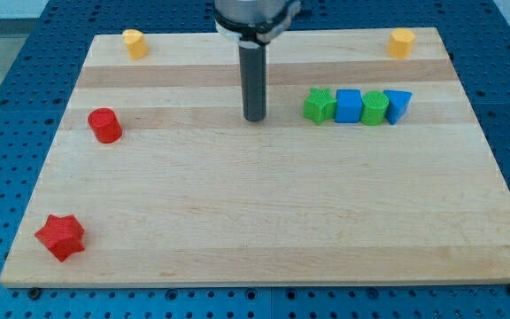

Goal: Move your arm to the line of blocks

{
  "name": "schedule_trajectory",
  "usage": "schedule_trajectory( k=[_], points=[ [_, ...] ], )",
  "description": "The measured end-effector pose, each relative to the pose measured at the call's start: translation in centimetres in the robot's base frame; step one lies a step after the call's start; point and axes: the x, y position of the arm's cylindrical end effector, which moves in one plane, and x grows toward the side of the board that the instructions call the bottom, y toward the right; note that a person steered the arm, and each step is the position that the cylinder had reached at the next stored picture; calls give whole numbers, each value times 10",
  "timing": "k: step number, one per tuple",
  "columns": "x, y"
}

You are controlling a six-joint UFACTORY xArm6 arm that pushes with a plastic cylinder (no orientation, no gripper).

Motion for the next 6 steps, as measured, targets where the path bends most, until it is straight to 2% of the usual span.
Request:
schedule_trajectory(
  k=[1, 2, 4, 6],
  points=[
    [-36, 11],
    [-45, 43],
    [-45, 108],
    [-45, 116]
  ],
)
